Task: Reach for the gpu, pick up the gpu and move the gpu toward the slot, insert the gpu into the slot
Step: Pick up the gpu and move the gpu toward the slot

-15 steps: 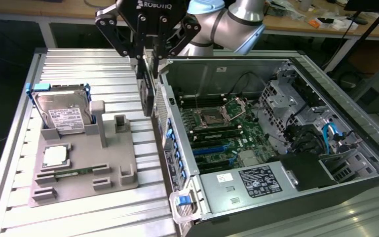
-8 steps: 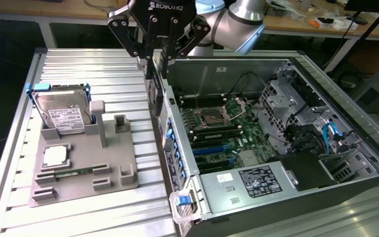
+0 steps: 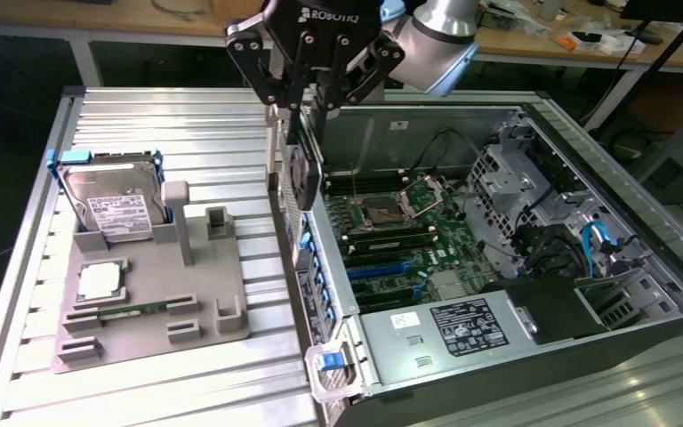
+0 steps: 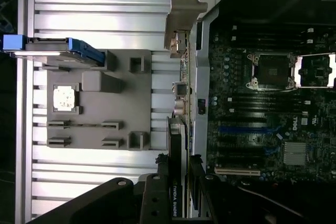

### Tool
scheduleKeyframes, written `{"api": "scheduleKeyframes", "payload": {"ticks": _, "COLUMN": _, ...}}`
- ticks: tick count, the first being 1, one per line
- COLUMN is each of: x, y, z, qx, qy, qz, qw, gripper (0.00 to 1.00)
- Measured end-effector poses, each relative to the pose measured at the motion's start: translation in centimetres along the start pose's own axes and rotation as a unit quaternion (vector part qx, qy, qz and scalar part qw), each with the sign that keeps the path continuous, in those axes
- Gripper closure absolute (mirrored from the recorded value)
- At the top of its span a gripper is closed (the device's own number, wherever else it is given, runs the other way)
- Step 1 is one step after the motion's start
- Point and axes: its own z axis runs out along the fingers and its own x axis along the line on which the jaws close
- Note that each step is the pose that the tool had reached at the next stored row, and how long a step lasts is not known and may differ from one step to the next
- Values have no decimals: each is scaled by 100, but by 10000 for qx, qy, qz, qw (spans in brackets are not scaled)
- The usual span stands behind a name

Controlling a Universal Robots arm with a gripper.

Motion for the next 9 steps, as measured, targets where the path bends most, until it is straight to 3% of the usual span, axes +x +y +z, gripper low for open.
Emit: {"api": "scheduleKeyframes", "payload": {"ticks": 9, "x": -190, "y": -40, "z": -7, "qx": 0, "qy": 0, "qz": 0, "qw": 10000, "gripper": 73}}
